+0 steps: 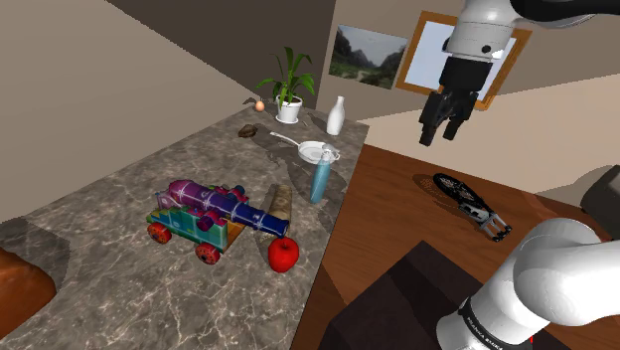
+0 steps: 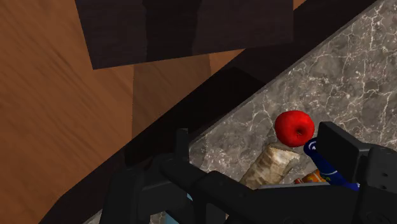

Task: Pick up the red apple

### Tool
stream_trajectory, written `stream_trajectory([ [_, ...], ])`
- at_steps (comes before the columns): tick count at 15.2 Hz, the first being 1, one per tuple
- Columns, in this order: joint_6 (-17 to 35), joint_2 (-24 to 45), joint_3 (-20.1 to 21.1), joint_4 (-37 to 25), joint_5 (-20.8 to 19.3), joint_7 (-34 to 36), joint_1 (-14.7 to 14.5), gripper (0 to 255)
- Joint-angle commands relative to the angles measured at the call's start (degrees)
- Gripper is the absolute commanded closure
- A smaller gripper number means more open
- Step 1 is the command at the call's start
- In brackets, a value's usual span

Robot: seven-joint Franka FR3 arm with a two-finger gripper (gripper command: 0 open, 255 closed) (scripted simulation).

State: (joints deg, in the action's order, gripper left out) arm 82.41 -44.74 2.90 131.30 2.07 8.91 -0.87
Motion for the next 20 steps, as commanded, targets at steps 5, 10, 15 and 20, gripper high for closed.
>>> stream_trajectory([
  [5,9.2,1.7,0.4,5.9,0.5,-3.5,-2.0,0],
  [10,21.1,5.8,1.0,11.6,1.3,-7.8,-4.6,0],
  [15,33.3,12.2,1.8,15.3,2.3,-12.1,-7.1,0],
  [20,45.4,20.6,2.8,16.9,3.2,-16.5,-9.7,0],
])
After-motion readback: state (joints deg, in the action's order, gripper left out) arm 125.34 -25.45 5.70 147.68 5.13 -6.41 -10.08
